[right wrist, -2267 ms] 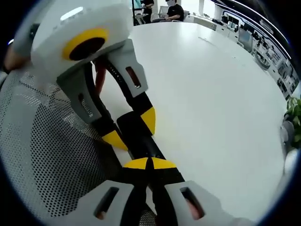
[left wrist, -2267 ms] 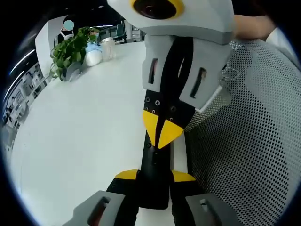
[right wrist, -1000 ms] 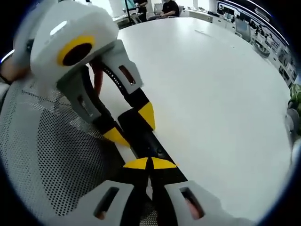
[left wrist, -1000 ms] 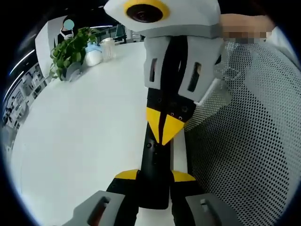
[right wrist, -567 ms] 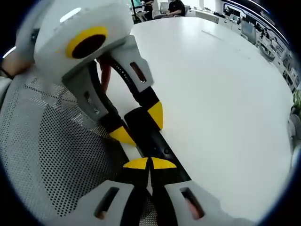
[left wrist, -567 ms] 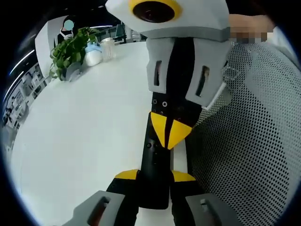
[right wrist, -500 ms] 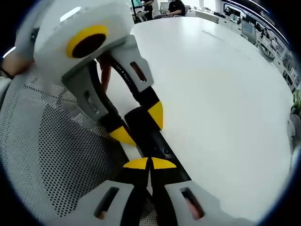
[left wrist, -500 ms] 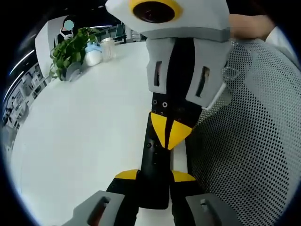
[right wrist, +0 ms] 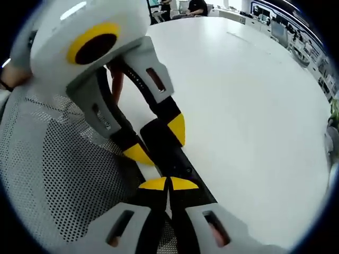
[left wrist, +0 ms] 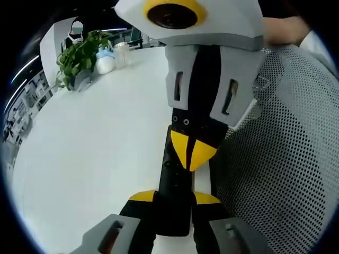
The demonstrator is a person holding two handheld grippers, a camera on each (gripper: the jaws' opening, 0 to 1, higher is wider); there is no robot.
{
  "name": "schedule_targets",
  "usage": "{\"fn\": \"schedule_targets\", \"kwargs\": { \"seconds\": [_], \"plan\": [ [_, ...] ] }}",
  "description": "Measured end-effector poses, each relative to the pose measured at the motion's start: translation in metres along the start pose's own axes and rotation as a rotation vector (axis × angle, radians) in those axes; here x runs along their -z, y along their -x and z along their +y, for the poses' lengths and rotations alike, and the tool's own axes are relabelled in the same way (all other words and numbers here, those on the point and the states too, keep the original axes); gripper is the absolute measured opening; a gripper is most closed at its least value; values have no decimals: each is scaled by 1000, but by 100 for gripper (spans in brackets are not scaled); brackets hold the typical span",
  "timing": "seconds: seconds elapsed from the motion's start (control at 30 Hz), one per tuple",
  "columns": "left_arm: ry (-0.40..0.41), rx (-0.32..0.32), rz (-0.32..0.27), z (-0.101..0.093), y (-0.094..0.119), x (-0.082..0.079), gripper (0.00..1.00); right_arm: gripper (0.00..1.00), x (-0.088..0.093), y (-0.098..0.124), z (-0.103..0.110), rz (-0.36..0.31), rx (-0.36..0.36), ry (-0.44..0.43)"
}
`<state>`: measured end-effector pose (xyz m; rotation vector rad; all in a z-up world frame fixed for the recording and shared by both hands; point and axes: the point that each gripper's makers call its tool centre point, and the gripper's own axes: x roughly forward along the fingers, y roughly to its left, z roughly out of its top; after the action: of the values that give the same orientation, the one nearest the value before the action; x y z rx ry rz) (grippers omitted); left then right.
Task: Press the specified remote control buttons in sequence, fully releasing each button before pressing the next.
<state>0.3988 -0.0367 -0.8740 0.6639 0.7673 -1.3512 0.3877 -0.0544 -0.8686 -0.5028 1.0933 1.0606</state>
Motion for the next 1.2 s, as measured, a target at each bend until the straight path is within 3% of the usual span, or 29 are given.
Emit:
{"fn": "schedule_targets", "kwargs": {
  "seconds": [0.17,0.77,1.03,1.2],
  "plan": [
    [-4,0,-1,0,0,0,25,0,0,0,0,4,10,38],
    [-7,1,1,0,0,0,25,0,0,0,1,-5,10,42],
    [-4,-1,2,0,0,0,25,0,2,1,1,1,-43,-91],
    [-12,2,4,0,0,0,25,0,-3,4,3,-29,-41,-63]
  ]
}}
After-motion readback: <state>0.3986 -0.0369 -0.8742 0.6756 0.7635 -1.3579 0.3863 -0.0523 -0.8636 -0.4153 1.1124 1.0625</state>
